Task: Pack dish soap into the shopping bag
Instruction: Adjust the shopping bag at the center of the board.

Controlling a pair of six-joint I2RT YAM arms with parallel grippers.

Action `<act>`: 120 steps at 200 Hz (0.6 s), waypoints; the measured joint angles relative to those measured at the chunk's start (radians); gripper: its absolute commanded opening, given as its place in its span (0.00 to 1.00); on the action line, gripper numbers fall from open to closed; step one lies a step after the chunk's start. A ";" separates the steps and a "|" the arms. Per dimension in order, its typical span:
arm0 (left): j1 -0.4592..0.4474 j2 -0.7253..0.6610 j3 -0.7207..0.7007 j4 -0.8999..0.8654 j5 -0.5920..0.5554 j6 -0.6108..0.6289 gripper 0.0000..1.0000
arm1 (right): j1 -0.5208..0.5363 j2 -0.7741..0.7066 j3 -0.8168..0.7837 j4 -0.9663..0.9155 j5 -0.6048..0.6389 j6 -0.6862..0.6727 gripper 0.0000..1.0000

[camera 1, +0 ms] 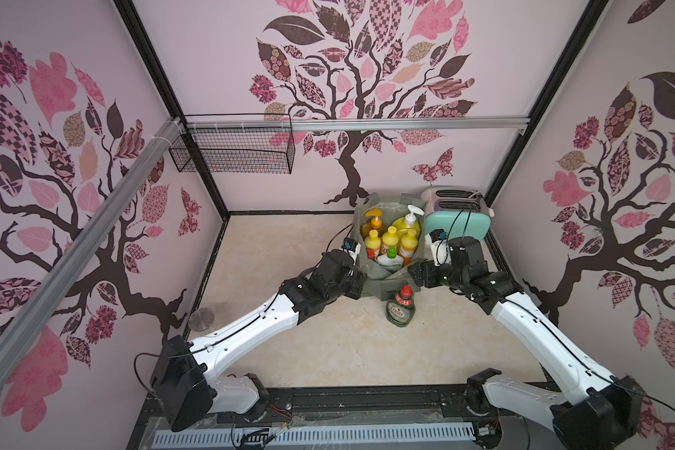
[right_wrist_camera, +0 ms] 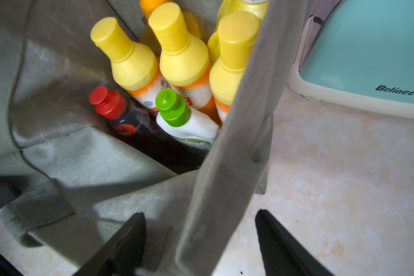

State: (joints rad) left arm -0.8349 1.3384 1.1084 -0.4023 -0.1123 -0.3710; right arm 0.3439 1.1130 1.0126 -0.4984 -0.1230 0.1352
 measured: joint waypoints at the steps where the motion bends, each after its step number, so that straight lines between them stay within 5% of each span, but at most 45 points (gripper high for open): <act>1: 0.000 0.000 0.001 -0.002 0.000 0.000 0.50 | 0.000 0.000 0.001 -0.001 0.000 0.000 0.77; 22: 0.001 -0.007 0.036 -0.044 -0.011 0.002 0.62 | -0.001 0.001 0.055 -0.032 0.005 -0.005 0.78; 83: 0.009 -0.217 0.084 -0.216 -0.057 0.033 0.73 | -0.009 -0.098 0.183 -0.087 0.000 -0.006 0.79; 120: 0.193 -0.362 0.028 -0.245 -0.058 0.030 0.78 | -0.009 -0.144 0.183 -0.109 -0.045 0.010 0.78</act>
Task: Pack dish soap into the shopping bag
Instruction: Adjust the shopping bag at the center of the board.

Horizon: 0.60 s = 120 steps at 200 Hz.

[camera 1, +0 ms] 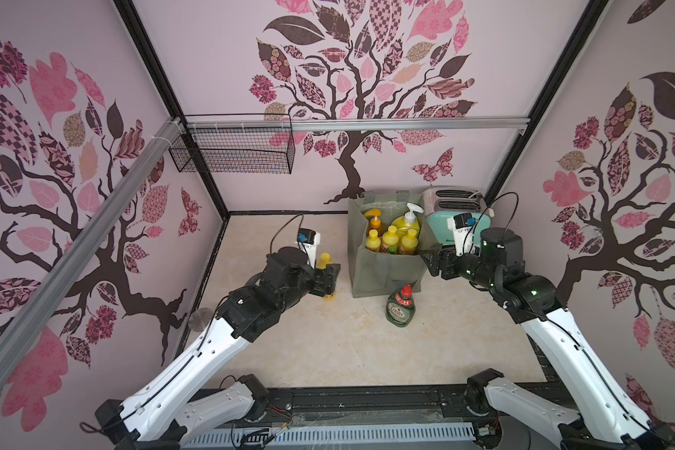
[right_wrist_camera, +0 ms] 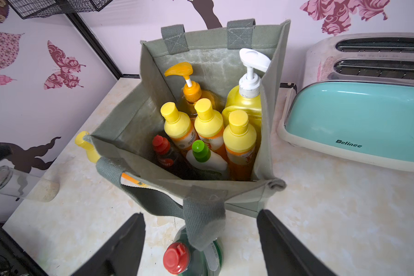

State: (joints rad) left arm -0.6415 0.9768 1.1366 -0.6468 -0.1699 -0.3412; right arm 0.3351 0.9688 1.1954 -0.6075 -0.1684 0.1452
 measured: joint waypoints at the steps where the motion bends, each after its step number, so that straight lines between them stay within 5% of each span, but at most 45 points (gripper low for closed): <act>1: 0.007 -0.001 -0.002 -0.001 0.000 0.001 0.78 | 0.000 -0.001 0.000 -0.001 -0.002 0.002 0.78; 70: 0.092 0.154 -0.035 0.039 0.121 0.023 0.76 | 0.000 -0.086 -0.048 -0.033 -0.044 0.025 0.77; 120: 0.092 0.256 -0.029 0.070 0.148 0.055 0.61 | 0.000 -0.107 -0.050 -0.047 -0.037 0.024 0.76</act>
State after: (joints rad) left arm -0.5495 1.2331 1.1072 -0.5766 -0.0219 -0.2867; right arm 0.3351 0.8619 1.1458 -0.6548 -0.2054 0.1692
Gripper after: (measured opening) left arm 0.636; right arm 0.766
